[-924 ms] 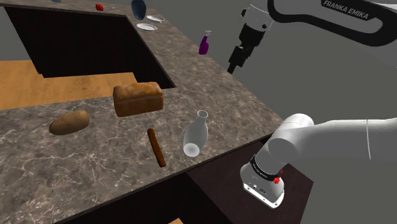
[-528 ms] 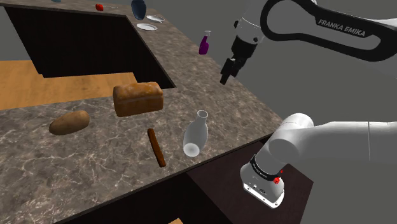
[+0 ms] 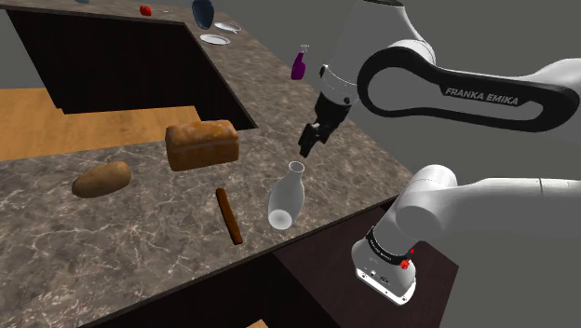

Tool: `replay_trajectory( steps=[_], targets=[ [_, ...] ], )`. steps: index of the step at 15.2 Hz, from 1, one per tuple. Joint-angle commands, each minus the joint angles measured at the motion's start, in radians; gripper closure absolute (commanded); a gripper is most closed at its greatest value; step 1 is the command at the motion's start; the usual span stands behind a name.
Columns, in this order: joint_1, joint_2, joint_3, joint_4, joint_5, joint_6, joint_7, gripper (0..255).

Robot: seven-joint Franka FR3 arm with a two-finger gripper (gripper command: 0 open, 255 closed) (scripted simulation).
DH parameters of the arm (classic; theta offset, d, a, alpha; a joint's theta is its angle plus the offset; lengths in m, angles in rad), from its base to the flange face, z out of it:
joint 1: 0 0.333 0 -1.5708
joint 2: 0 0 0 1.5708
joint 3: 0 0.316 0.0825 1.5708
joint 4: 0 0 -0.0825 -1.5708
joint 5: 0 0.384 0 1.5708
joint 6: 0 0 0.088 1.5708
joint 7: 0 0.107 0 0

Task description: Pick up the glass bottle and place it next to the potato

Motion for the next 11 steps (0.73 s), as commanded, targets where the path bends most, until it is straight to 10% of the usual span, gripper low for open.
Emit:
replay_trajectory(
  steps=[1, 11],
  targets=[
    [0.019, 0.011, 0.052, -0.030, 0.034, 0.047, 0.049, 0],
    [0.042, 0.076, 0.142, -0.133, 0.093, 0.223, 0.099, 0]
  ],
)
